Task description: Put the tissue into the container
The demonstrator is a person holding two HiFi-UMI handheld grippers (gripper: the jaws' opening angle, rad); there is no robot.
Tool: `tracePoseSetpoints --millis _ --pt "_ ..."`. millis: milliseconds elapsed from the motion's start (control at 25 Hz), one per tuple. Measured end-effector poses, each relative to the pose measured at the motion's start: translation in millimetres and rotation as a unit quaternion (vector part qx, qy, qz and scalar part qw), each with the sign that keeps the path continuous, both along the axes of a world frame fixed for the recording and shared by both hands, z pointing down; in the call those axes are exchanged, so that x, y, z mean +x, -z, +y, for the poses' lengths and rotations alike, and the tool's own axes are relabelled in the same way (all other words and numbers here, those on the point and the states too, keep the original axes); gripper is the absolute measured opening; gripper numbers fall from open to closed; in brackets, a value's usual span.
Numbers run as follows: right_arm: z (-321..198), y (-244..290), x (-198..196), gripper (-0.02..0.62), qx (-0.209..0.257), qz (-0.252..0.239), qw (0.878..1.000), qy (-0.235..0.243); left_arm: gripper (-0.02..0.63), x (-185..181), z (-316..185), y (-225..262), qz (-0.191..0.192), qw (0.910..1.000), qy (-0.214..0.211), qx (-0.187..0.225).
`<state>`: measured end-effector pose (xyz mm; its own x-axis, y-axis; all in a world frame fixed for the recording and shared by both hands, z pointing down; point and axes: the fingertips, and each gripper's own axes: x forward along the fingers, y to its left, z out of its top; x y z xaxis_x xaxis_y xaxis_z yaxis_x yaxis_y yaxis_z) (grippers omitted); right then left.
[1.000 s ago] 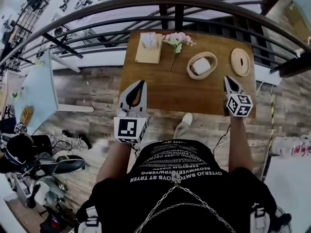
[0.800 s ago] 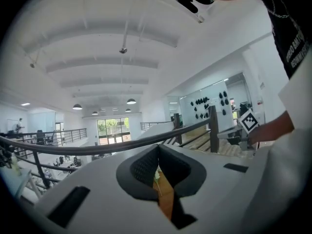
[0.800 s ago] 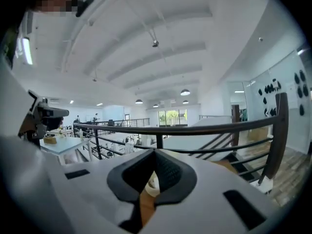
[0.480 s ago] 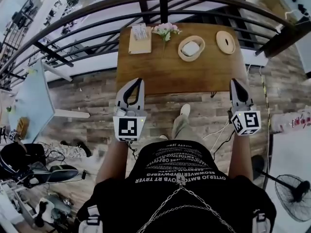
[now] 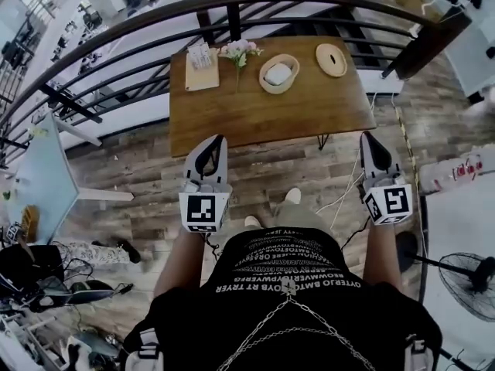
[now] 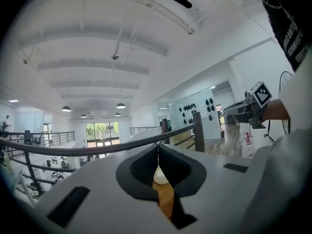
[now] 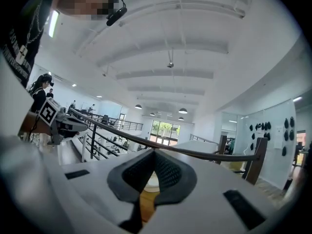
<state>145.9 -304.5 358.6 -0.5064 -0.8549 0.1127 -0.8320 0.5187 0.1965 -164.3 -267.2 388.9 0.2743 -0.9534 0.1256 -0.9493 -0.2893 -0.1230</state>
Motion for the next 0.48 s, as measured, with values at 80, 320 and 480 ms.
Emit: tracePoseSetpoints --millis 80,320,480 --pt "-6 -2 6 0.012 -0.006 -0.005 1.0 0.0 0.029 7 -1 0 -0.004 1.0 0.0 -0.005" --pt "-30 -22 34 0.012 -0.028 -0.005 1.0 0.002 0.029 41 -22 -8 -0.002 0.9999 0.007 -0.016" --pt "-49 -30 56 0.013 -0.032 0.002 0.999 0.017 0.029 91 -50 -4 0.018 0.9998 -0.003 0.003"
